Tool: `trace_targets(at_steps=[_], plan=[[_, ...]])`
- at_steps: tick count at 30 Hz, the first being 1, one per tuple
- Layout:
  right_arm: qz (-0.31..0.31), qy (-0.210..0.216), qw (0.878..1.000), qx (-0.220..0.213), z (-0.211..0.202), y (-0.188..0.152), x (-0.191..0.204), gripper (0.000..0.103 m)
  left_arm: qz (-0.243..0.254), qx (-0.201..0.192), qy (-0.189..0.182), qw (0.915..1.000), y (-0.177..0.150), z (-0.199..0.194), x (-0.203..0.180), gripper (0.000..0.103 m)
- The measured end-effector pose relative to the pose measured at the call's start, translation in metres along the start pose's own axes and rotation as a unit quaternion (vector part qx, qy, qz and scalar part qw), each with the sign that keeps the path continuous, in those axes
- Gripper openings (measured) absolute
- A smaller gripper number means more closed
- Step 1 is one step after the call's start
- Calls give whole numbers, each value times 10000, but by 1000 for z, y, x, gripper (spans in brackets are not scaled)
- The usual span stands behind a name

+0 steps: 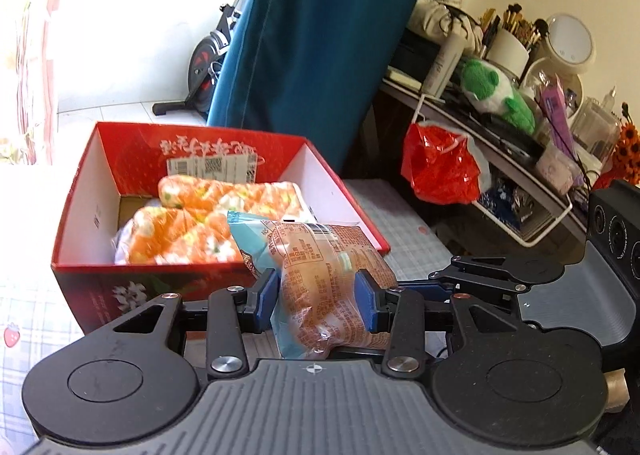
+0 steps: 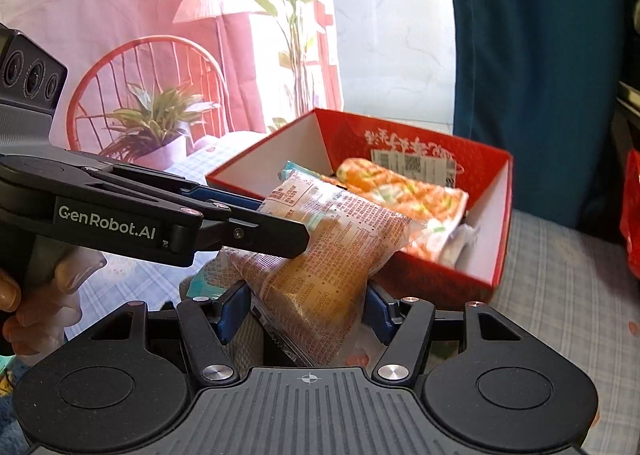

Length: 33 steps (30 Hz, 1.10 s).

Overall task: Organize soft objects
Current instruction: 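Lift the bread bag with the left tool and carry it over the box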

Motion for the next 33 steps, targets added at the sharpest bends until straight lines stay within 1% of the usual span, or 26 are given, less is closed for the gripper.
trace_targets(at_steps=[6,8,11,14,18,24,26,28,33], plan=[[-161,109,9998,-62,6,24,-2,57,-39,-126,30,9999,21,-6,12,44],[-243,113,9996,-60,12,36,-4,57,-125,-168,53,9998,28,-6,18,44],[-391,103,9991,-99,21,54,-7,57,-120,-255,123,9995,42,-4,28,44],[-436,139,9989,-136,34,71,-11,57,-107,-294,196,9993,56,0,39,44],[-528,128,9985,-117,57,88,-17,57,-177,-252,272,9992,70,11,58,44],[-419,219,9989,-65,98,101,-27,57,-394,-119,362,9985,79,31,89,44],[-334,281,9990,16,111,101,-30,57,-369,-45,411,9985,79,38,96,44],[-375,280,9989,100,124,102,-32,57,-427,-1,459,9980,80,46,107,44],[-349,297,9986,248,151,110,-34,57,-589,1,589,9965,80,61,129,44]])
Point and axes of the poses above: each gripper's, at about its wrist camera, not at the fingertips, and z roughly the way its jaws point, x to its left, y to its top, the point moved 5 cm from there along z, roughly the way its jaws point, and after that the axes turned 1 degree about z, right-handed, at the moved point
